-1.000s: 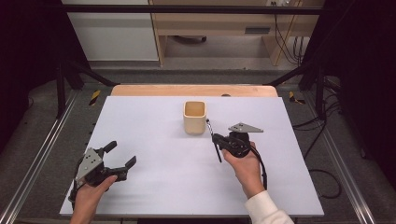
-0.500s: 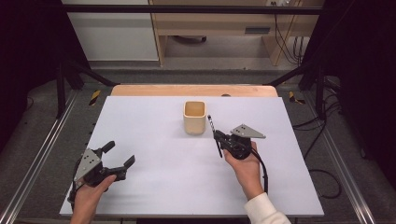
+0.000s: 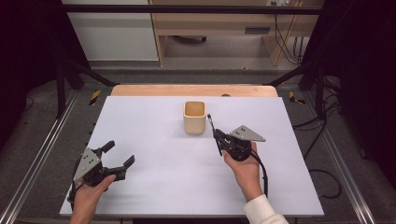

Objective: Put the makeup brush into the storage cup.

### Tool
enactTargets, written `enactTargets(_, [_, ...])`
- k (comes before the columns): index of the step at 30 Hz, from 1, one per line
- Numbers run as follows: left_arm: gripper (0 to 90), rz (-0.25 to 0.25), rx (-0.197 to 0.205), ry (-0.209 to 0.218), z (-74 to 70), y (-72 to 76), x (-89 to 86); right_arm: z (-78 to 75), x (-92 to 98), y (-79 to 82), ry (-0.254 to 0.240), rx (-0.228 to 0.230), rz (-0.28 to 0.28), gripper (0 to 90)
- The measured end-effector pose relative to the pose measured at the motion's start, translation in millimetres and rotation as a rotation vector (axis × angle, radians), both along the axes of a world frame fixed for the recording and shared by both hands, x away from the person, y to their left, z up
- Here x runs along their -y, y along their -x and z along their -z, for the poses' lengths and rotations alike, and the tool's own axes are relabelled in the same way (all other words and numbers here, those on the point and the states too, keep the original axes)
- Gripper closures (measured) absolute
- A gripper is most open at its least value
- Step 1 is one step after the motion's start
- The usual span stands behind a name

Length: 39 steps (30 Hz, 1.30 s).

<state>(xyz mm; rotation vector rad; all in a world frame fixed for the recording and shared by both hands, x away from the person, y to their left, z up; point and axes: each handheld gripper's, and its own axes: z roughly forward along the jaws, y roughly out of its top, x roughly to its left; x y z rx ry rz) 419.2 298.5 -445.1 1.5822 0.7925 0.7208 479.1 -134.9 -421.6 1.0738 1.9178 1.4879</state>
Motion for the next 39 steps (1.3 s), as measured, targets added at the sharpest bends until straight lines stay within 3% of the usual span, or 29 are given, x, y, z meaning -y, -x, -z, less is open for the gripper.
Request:
enactTargets(5, [5.3,0.006,0.0,-0.007,-0.1,0.4,1.9,-1.2,-0.1,0.9,0.005,0.035,0.003,83.7])
enactTargets(16, [5.3,0.001,0.0,-0.003,0.0,-0.1,-0.1,-1.6,-0.8,1.0,0.011,0.061,0.004,83.7])
enactTargets(39, [5.0,0.011,-0.001,-0.006,0.7,-0.5,2.5,-6.5,1.0,1.1,0.009,0.091,0.015,83.7])
